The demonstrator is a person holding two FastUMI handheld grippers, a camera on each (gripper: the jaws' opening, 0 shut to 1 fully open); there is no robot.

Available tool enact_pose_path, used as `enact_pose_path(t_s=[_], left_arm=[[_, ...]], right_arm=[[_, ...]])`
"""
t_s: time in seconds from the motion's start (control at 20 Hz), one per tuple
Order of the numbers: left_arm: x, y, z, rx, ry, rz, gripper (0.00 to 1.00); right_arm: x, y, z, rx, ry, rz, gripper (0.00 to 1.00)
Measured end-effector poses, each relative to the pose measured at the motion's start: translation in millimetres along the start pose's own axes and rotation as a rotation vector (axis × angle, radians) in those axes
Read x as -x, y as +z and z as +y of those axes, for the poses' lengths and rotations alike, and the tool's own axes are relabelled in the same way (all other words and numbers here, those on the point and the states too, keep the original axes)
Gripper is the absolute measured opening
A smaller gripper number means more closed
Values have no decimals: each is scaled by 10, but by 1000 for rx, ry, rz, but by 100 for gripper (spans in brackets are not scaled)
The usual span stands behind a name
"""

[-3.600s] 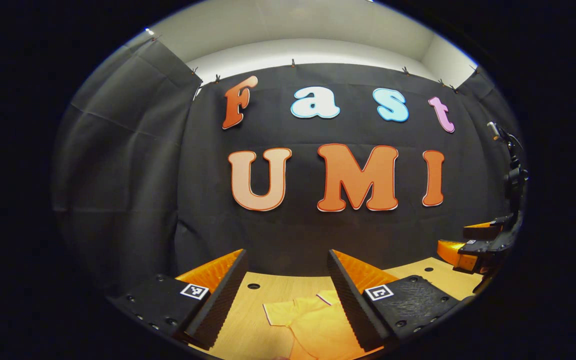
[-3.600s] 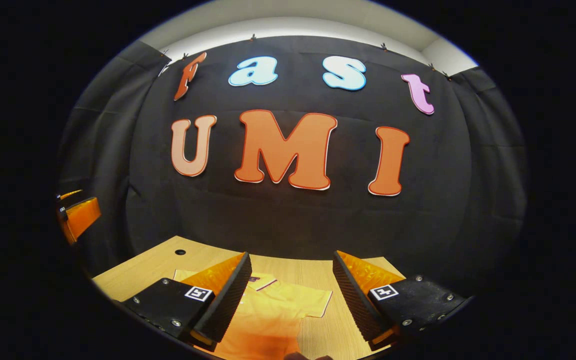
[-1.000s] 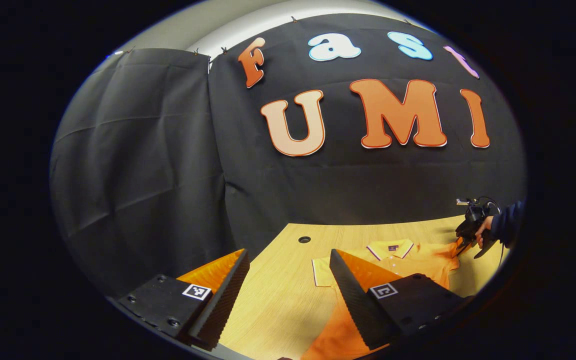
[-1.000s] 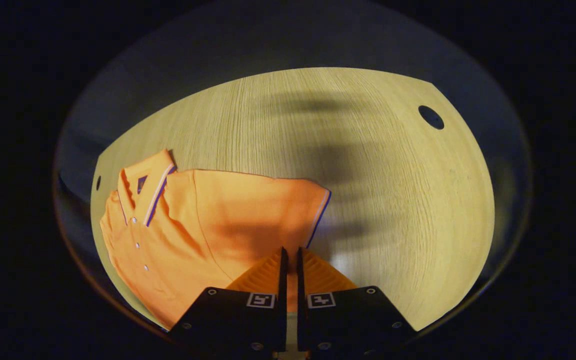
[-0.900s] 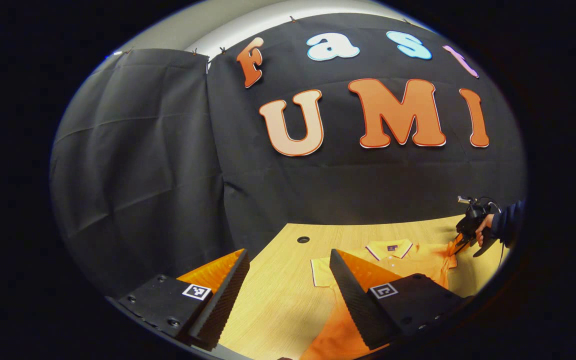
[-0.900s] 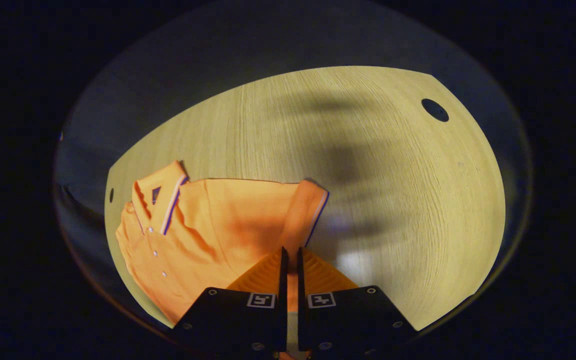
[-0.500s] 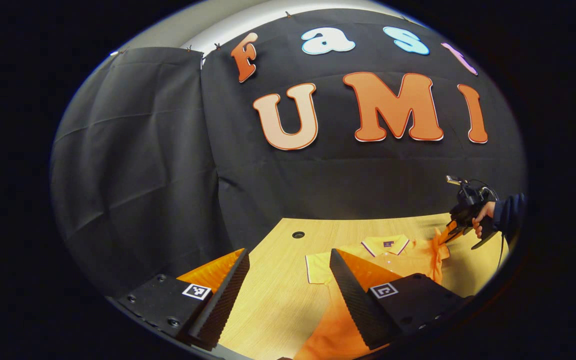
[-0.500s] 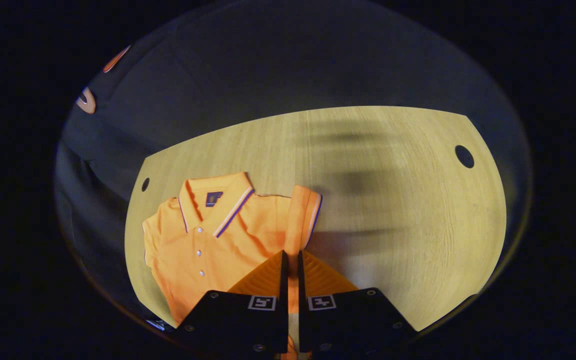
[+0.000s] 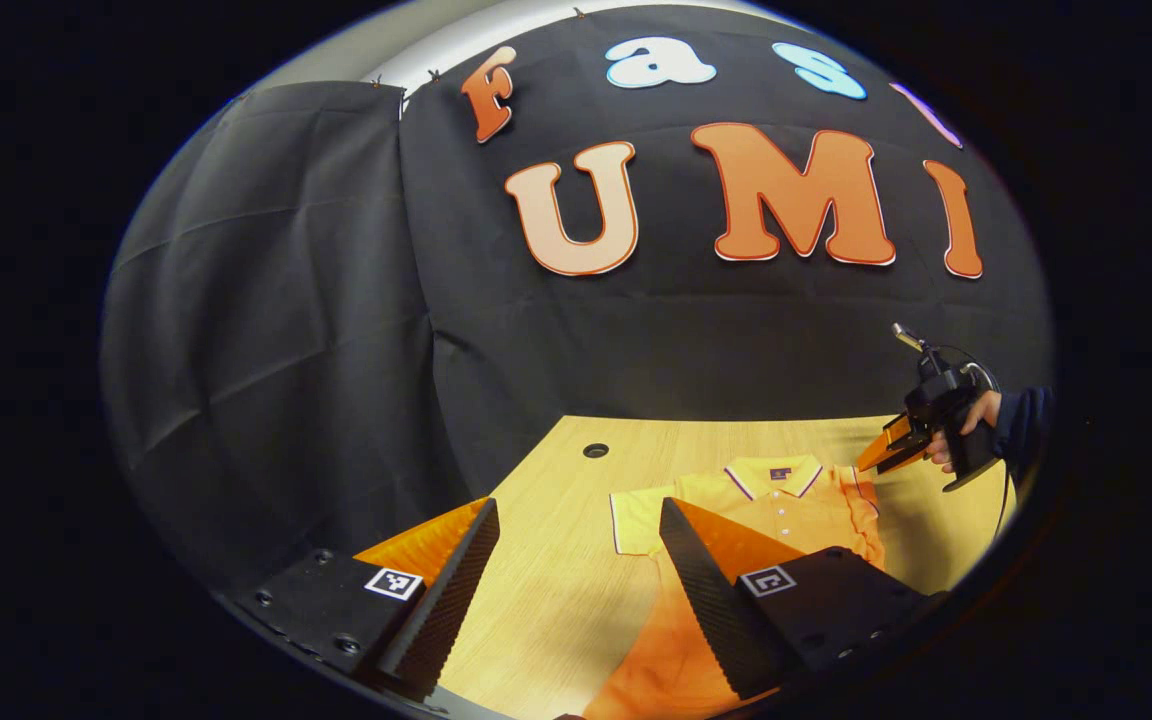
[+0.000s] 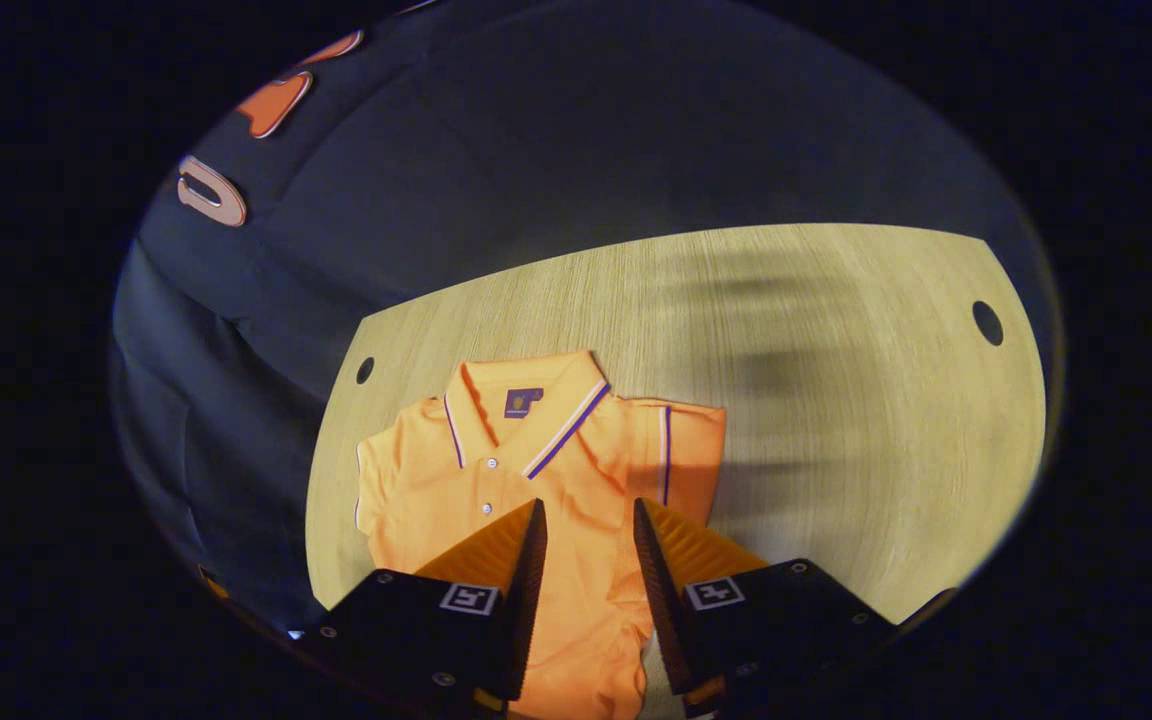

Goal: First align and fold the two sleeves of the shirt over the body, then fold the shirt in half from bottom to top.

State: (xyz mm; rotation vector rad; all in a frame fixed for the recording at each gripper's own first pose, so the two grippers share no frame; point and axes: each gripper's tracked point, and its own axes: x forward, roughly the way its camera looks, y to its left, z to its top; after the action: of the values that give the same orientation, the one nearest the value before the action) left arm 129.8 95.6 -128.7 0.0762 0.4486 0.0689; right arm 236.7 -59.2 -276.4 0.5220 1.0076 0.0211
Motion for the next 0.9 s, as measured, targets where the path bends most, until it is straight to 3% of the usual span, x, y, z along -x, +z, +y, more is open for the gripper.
enact_pose_path(t_s=[0.05,0.1,0.15,0.35,0.5,0.65,0.9], left_arm=[[-102,-16,-13,11,-17,14,99],[-221,-63,-32,19,-33,31,99],[-369,-102,-55,20,-52,53,99],[-1017,-241,-163,38,-152,130,99],[-1434,-441,-277,7,-250,206,99],[-1878,-609,-407,58,-333,304,99],[-2490,-1043,-404,44,-369,503,98]], right_arm=[[83,14,-13,7,-9,-12,49],[168,38,-10,14,-12,-34,65],[269,55,0,21,-19,-58,72],[746,87,86,29,-79,-172,88],[1107,56,207,22,-134,-268,91],[1419,-62,275,12,-206,-341,93],[1885,-426,377,-40,-315,-427,94]])
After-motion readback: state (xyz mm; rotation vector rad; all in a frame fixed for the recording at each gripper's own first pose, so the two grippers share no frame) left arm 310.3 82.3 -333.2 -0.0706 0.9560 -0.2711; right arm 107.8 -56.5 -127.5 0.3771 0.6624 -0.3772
